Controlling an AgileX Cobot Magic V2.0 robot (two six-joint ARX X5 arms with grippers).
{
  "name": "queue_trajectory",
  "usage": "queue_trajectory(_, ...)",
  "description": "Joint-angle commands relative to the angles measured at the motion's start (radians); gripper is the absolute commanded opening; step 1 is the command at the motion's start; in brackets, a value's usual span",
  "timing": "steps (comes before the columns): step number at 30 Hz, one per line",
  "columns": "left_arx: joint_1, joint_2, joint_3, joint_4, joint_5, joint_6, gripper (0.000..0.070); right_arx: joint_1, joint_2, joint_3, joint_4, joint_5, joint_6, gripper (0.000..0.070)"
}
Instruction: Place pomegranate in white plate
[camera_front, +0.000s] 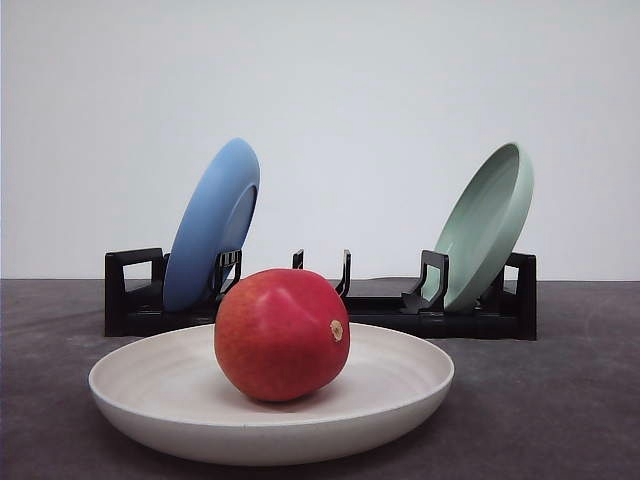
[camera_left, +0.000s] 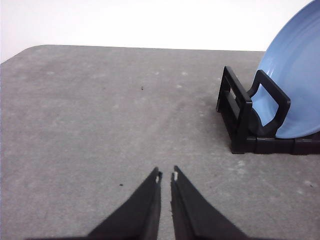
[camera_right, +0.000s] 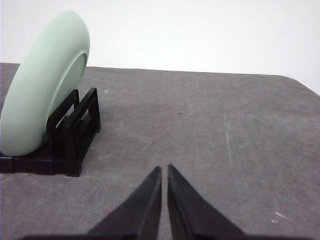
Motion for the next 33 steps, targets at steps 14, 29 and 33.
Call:
queue_trajectory(14, -0.002, -0.001, -0.011, 0.000, -0.004, -0.008, 0.0017, 0.001, 0.001, -0.004, 0.011, 0.000, 0.003, 0.0016)
queue_trajectory(29, -0.002, -0.001, -0.011, 0.000, -0.004, -0.008, 0.0017, 0.001, 0.001, -0.004, 0.011, 0.000, 0.003, 0.0016)
queue_trajectory(33, -0.002, -0.001, -0.011, 0.000, -0.004, -0.008, 0.0017, 0.001, 0.001, -0.004, 0.011, 0.000, 0.003, 0.0016)
